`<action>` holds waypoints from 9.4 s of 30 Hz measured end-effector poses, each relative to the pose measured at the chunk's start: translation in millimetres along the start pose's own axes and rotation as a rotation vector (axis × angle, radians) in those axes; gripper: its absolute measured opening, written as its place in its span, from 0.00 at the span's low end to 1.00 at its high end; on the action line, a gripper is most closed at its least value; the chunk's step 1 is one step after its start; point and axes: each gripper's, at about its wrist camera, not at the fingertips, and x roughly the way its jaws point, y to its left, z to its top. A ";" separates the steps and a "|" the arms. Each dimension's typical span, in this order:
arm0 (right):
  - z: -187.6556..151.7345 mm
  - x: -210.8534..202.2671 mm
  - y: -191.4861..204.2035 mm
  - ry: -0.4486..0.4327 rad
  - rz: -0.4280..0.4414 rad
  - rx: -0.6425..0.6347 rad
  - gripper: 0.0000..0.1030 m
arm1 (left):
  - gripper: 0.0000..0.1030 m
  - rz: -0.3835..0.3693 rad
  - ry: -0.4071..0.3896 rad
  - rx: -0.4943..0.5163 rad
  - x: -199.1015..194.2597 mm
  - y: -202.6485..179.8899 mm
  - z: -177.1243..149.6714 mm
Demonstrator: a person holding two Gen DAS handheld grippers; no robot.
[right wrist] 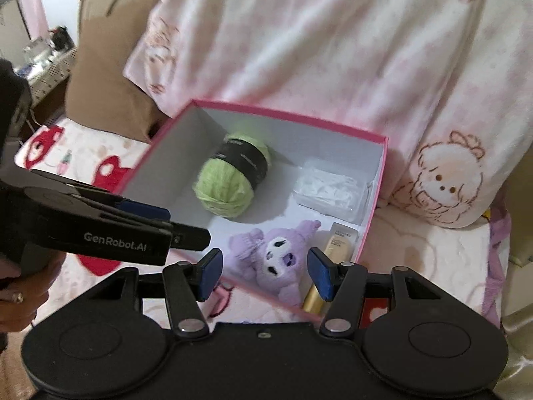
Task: Organize objects
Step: 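Lower the plush toy beside the bottle and open the left tool, then withdraw the left tool and move it to the orange sponge, then close the left tool around the orange sponge, then lift the sponge with the left tool and carry it into the pink box, then lower the sponge beside the plush toy and open the left tool, then withdraw the left tool and move it to the white soap bar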
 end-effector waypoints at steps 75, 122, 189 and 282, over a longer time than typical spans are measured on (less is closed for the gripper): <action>-178.6 51.8 133.1 -0.168 -0.098 -0.167 0.77 | 0.69 -0.100 -0.072 0.121 14.6 50.4 -163.5; -169.9 49.5 136.7 -0.019 -0.105 -0.007 0.34 | 0.29 -0.251 -0.009 0.093 8.0 41.8 -179.5; 52.0 162.2 3.7 0.266 -0.046 -0.272 0.32 | 0.29 -0.165 0.050 -0.221 126.6 35.1 48.2; -77.7 10.2 145.3 0.071 0.132 0.024 0.74 | 0.61 -0.025 -0.100 0.159 -74.1 91.4 -113.3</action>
